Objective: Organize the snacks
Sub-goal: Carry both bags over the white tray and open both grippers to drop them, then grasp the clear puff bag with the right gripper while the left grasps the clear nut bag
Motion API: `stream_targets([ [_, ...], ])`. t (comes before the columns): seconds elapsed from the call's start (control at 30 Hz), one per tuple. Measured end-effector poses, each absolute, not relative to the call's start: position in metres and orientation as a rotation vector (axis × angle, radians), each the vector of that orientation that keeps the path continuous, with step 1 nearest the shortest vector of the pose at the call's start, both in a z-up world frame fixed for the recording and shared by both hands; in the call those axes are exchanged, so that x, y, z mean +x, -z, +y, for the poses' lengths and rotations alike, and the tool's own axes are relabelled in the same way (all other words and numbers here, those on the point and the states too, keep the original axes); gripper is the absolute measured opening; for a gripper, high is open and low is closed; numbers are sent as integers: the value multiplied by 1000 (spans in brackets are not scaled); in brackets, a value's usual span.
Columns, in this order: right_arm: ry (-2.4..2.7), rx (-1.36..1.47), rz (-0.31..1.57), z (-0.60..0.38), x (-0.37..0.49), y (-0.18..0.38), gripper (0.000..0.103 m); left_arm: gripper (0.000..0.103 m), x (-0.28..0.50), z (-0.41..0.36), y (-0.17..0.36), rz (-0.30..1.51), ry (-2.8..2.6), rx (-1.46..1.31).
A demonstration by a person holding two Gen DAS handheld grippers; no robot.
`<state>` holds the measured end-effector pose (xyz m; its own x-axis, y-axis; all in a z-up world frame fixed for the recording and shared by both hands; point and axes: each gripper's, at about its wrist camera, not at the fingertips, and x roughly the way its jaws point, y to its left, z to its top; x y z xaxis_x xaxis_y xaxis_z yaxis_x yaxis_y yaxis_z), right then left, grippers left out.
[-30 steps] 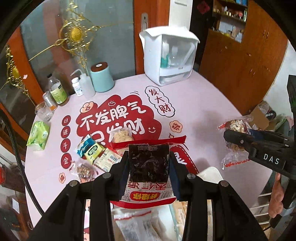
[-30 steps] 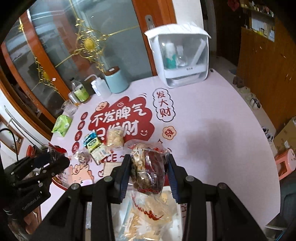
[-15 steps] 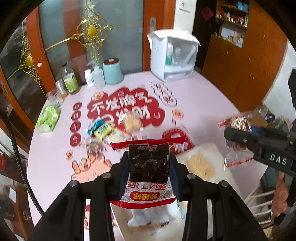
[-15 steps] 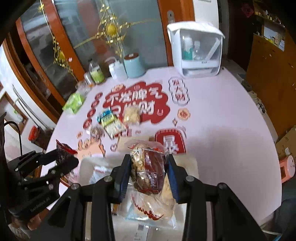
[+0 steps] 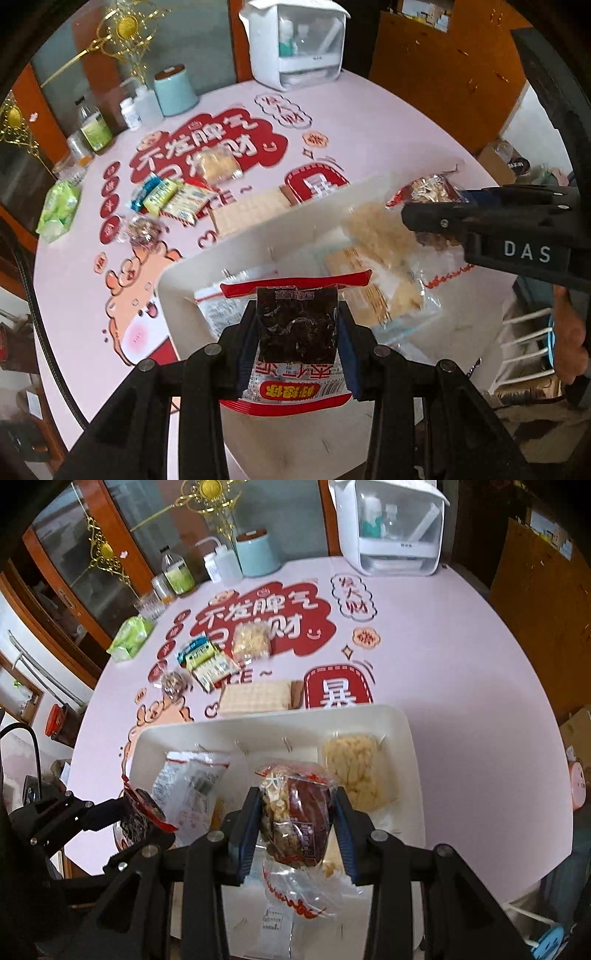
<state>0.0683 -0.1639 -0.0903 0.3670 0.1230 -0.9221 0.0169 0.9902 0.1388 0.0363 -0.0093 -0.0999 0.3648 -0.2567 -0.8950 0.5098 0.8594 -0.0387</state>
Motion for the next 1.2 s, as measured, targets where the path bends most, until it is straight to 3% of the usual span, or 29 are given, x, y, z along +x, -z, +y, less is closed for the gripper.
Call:
stream_targets([
  [0.4,-64,146,1272,-157,72,112,39,41,32,-15,127,1181,558,288],
  [0.47,-74,178,1279,-159,73,114,39,52,32,-12,126,1184,554,278],
  [0.53,-76,209,1275,-162,75,114,41,78,34,-9,125,1180,546,266],
  [0.57,-78,222,1270,-163,76,113,42,80,34,-6,124,1172,542,254],
  [0.63,-75,239,1260,-165,76,110,47,80,35,-2,120,1161,544,232],
  [1.2,-126,223,1244,-150,81,102,47,80,42,21,108,1130,505,137],
])
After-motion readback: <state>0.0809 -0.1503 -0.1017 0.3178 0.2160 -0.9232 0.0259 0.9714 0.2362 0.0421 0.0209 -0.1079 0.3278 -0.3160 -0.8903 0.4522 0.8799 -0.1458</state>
